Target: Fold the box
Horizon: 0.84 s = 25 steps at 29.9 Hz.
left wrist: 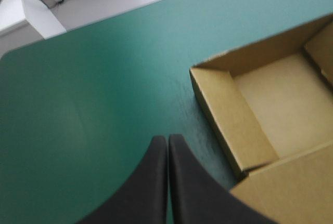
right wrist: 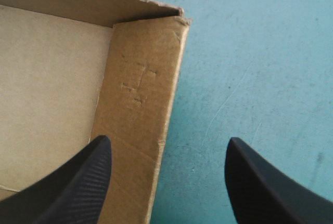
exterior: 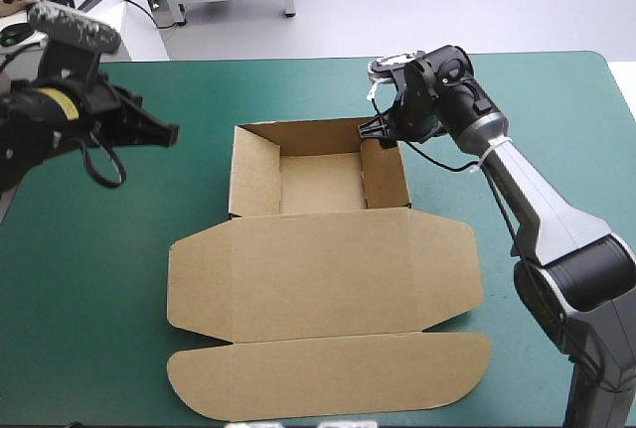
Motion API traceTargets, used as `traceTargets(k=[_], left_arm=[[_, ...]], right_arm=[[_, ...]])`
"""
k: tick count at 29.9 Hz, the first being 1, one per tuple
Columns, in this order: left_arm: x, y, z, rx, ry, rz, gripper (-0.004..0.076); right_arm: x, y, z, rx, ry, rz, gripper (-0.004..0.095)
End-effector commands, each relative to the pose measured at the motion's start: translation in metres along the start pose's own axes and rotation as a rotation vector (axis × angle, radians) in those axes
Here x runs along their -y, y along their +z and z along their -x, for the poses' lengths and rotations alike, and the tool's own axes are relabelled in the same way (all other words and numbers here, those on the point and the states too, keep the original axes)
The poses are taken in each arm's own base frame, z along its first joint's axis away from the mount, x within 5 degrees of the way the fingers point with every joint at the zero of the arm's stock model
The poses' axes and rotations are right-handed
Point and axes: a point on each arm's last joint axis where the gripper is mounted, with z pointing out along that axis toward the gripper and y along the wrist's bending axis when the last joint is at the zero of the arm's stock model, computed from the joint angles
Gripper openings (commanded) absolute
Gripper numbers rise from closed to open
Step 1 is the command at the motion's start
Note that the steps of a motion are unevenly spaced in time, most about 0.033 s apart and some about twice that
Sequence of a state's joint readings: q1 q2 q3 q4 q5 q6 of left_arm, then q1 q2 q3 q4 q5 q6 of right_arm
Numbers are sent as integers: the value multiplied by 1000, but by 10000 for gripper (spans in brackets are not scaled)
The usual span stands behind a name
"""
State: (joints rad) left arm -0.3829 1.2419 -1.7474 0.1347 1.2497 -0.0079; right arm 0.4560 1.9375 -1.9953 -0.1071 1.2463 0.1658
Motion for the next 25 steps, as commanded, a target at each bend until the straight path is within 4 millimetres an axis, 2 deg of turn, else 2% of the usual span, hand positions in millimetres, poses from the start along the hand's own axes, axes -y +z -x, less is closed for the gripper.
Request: traceTargets(k=[1, 9, 13, 20, 22, 24, 25], left_arm=[[-1, -14, -30, -1, 11, 11, -10], [0, -21, -106, -17, 20, 11, -10], [1, -22, -141, -49, 13, 10, -10], [4, -19, -194, -28, -133, 8, -10], [5, -17, -209, -24, -133, 5, -10], [6, -14, -222, -36, -132, 3, -10], [6, -13, -228, -42, -132, 2, -10]], right_arm=[[1, -15, 0, 27, -4, 14, 576], [-3, 19, 0, -45, -9, 10, 576], [-6, 29, -1, -70, -2, 24, 576], [-13, 44, -3, -113, 20, 86, 574], [-14, 46, -3, -117, 22, 91, 525], [-14, 46, -3, -118, 24, 90, 404], [-14, 46, -3, -118, 24, 90, 296]])
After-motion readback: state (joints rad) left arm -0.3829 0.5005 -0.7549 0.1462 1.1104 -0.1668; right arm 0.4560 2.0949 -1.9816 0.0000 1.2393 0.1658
